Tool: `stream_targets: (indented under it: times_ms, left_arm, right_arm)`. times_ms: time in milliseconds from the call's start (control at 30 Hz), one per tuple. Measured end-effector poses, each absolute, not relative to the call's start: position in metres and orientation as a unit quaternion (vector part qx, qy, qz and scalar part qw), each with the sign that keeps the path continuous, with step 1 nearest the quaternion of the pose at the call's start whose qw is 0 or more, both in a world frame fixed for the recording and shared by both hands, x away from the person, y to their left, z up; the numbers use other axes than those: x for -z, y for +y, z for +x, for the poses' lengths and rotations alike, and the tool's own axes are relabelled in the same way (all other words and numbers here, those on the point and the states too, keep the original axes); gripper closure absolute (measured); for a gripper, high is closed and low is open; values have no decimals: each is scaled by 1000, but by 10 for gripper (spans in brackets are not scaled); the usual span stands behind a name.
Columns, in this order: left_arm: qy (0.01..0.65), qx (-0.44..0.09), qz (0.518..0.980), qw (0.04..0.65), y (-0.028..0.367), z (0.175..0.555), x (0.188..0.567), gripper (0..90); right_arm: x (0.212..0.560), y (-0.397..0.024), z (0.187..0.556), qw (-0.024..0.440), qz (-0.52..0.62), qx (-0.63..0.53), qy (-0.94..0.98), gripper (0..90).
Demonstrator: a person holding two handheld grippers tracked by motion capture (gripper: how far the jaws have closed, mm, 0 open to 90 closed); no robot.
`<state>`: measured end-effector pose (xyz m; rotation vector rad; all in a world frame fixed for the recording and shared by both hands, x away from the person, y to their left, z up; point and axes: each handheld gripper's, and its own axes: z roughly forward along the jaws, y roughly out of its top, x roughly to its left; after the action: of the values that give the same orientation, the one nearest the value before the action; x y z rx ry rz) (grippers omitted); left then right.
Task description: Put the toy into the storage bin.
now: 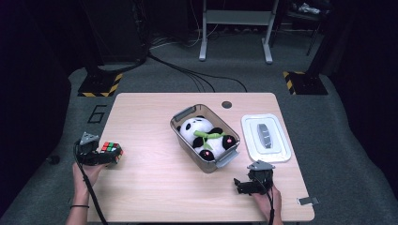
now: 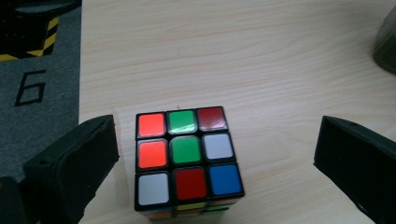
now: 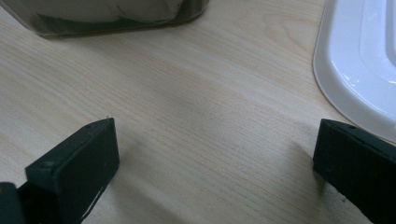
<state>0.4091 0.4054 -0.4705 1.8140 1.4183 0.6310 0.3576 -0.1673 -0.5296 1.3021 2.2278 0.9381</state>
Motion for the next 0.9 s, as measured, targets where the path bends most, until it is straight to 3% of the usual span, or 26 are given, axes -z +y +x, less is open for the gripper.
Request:
stream_targets:
  times_ms: [567,900]
  left_arm:
    - [577,-232,699,353,413,420,501,5]
    - [568,-243,699,360,414,419,512,295]
  right_arm:
    - [530,-167,358,197,465,-335,795,0]
    - [530,-167,358,197,465,-335,795,0]
